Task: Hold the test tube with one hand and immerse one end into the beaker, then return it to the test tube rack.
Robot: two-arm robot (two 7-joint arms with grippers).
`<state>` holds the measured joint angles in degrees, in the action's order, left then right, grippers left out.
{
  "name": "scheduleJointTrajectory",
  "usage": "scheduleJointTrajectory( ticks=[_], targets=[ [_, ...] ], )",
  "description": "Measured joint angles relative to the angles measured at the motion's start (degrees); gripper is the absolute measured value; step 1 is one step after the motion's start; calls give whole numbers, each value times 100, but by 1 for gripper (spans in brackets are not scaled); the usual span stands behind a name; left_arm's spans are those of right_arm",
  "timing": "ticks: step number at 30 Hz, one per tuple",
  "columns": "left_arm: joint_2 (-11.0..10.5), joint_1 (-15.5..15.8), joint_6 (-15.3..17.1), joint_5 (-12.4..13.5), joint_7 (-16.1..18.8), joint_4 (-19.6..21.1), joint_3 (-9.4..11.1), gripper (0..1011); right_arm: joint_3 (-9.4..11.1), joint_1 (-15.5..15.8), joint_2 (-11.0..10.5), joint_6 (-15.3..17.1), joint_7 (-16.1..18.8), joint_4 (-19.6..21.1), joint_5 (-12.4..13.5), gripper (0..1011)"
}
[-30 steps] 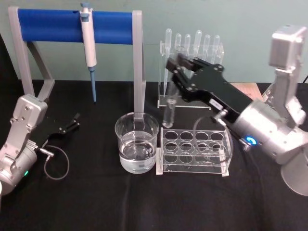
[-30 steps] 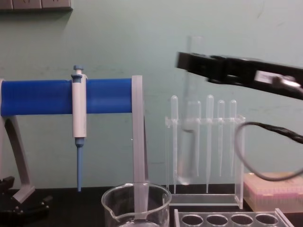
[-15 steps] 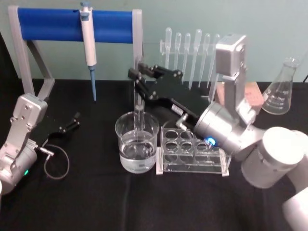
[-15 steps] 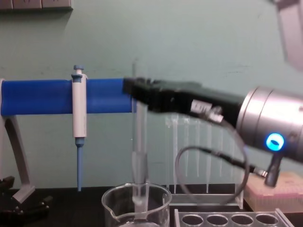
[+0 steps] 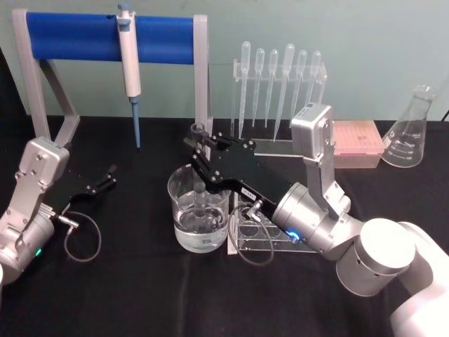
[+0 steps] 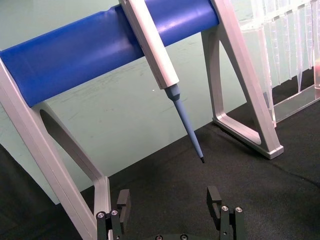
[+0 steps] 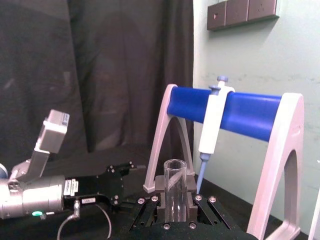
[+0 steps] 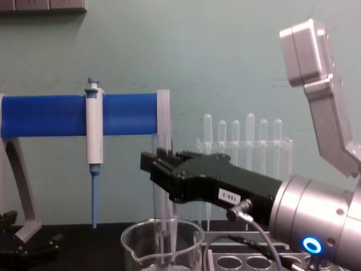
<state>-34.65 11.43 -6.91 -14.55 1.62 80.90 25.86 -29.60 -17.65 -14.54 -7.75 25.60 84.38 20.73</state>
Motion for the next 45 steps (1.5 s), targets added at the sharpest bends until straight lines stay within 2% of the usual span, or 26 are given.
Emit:
scheduleJointTrajectory(
  ticks=[10, 16, 45],
  targets=[
    [0, 0, 0, 0, 0, 0, 0, 1000, 43, 60, 94, -49, 59, -272, -107, 226],
    [0, 0, 0, 0, 0, 0, 0, 1000, 108, 95, 147, -48, 115, -384, -33, 226],
    [0, 0, 0, 0, 0, 0, 0, 1000, 118, 97, 150, -40, 126, -390, -10, 226]
  ],
)
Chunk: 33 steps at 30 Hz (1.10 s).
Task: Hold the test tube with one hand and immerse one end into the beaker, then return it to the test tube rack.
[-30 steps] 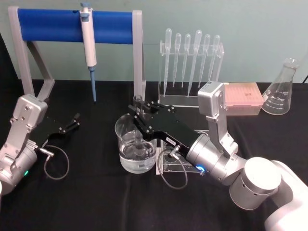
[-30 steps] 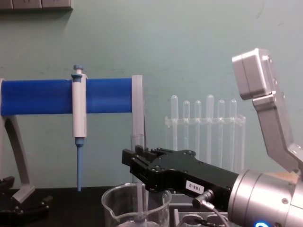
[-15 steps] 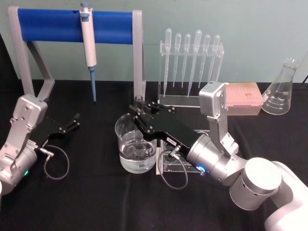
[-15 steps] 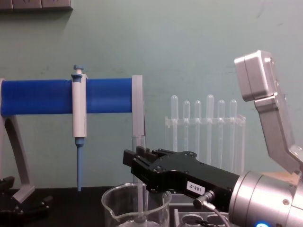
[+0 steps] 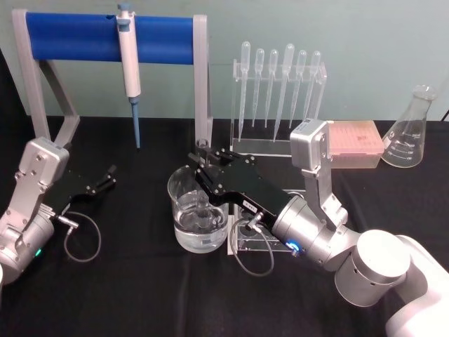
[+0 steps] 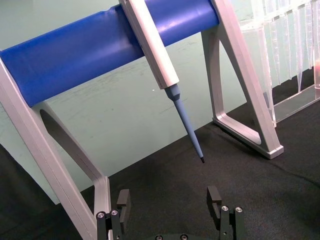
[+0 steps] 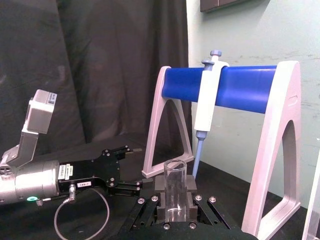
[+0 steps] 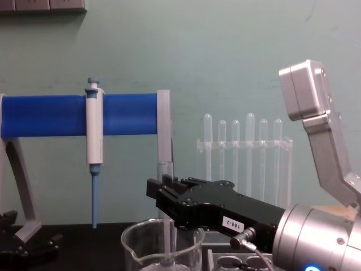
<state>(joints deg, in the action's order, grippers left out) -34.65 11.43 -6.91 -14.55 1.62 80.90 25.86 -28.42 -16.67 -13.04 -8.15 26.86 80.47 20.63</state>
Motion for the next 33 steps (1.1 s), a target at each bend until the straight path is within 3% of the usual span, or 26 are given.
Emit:
scheduleJointTrajectory(
  ticks=[33],
  targets=[
    [0, 0, 0, 0, 0, 0, 0, 1000, 0, 0, 0, 0, -7, 4, -5, 226]
  ],
)
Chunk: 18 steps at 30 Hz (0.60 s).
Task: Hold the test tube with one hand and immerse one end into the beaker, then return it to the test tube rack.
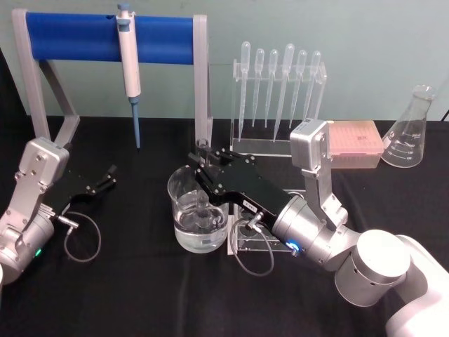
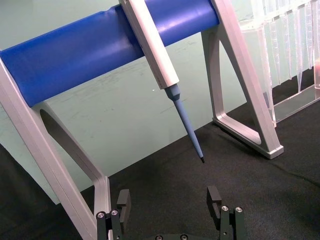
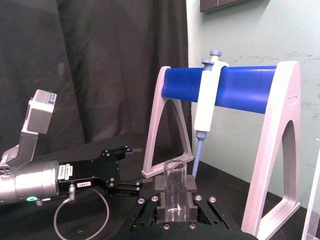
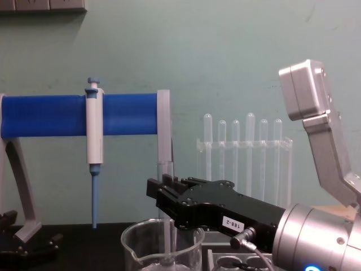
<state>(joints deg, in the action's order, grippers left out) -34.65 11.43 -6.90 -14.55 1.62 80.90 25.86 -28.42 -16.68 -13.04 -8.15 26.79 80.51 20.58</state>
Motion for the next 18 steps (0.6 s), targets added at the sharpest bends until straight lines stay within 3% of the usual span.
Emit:
scheduleJointTrajectory(
  ticks=[18],
  targets=[
    [0, 0, 0, 0, 0, 0, 0, 1000, 0, 0, 0, 0, 0, 0, 0, 226]
  ],
)
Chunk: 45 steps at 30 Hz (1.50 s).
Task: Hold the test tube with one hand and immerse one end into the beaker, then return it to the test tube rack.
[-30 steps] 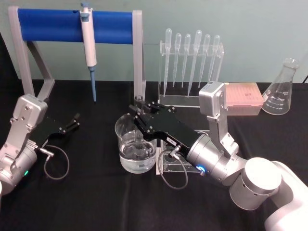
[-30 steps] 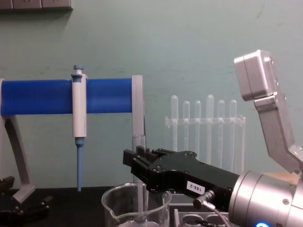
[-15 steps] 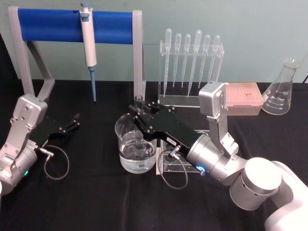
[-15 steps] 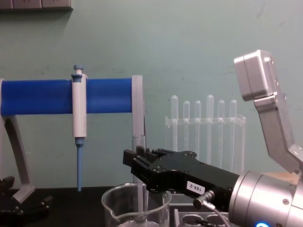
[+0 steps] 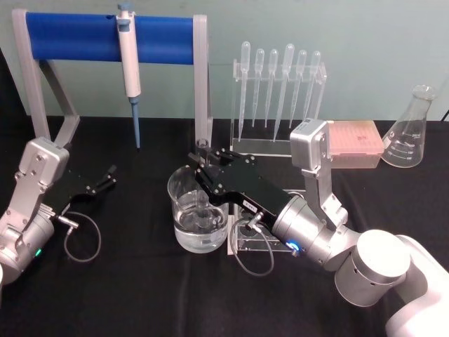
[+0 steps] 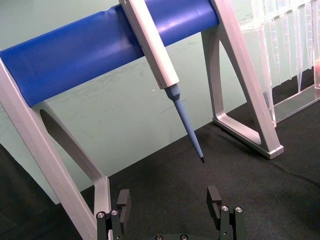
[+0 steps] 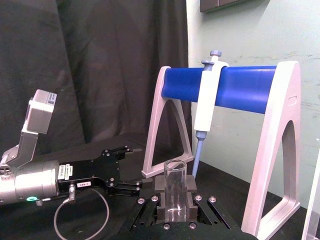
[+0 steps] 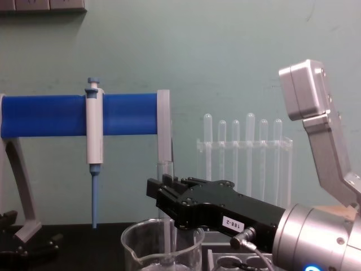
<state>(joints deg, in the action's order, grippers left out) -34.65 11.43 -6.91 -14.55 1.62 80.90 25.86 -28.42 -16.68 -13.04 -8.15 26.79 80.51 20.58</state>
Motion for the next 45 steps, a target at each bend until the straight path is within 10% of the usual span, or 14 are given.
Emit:
scheduleJointTrajectory(
  ticks=[45],
  targets=[
    [0, 0, 0, 0, 0, 0, 0, 1000, 0, 0, 0, 0, 0, 0, 0, 226]
  ],
)
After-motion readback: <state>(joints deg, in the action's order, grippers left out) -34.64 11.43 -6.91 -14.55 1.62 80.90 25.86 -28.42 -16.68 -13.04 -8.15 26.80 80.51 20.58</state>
